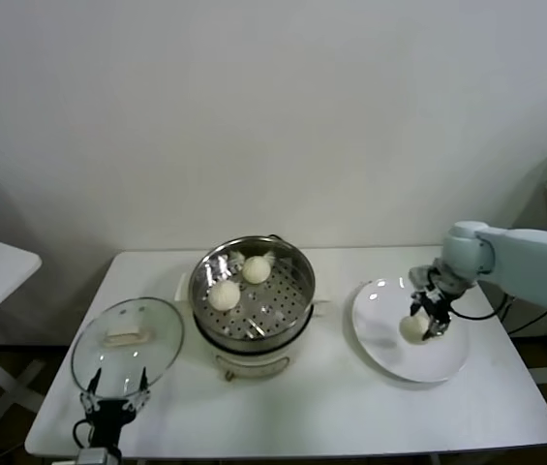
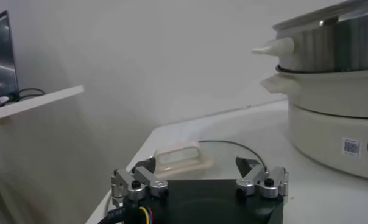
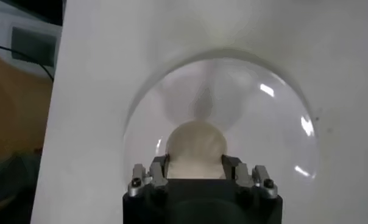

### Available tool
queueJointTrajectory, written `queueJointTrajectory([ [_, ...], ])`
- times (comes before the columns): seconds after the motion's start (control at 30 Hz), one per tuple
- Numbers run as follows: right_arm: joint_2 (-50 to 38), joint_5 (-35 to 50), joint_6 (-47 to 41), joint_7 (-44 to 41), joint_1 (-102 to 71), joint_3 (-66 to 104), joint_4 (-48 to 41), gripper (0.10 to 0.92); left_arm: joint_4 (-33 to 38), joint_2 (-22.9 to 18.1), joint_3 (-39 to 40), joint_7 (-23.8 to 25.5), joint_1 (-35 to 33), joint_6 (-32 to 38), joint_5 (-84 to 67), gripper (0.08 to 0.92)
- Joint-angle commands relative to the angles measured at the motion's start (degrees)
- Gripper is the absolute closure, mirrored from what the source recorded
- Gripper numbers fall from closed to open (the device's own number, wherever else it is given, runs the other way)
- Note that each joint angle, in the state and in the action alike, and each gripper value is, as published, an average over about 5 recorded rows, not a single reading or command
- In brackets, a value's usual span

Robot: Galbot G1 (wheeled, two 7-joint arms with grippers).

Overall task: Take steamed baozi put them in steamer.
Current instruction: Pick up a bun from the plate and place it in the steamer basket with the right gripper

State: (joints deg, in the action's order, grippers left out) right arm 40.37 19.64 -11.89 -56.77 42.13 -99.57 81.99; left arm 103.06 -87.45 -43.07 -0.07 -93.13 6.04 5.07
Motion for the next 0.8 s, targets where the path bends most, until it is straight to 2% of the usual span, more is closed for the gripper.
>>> queueJointTrajectory([
  [0.03,1.4,3.2,4.9,-3.1,18.4,-6.9,5.7,0.416,0.1,0.0,0.2,0.0,-0.1,-0.1,0.2,0.177],
  [0.27,6.3,5.8,15.5,-5.0,27.3,-6.3,6.2,0.414,0.2,0.3,0.5,0.2,-0.4,-0.1,1.0,0.177],
  [0.43,10.9,3.8,22.7,-6.0,29.7,-2.2,7.0,0.415,0.4,0.5,0.4,0.4,-0.6,-0.1,1.3,0.177],
  [0.8,22.0,-2.1,28.1,-3.5,22.3,8.1,10.8,0.423,1.0,0.6,0.2,0.5,-0.6,-0.4,1.1,0.177],
])
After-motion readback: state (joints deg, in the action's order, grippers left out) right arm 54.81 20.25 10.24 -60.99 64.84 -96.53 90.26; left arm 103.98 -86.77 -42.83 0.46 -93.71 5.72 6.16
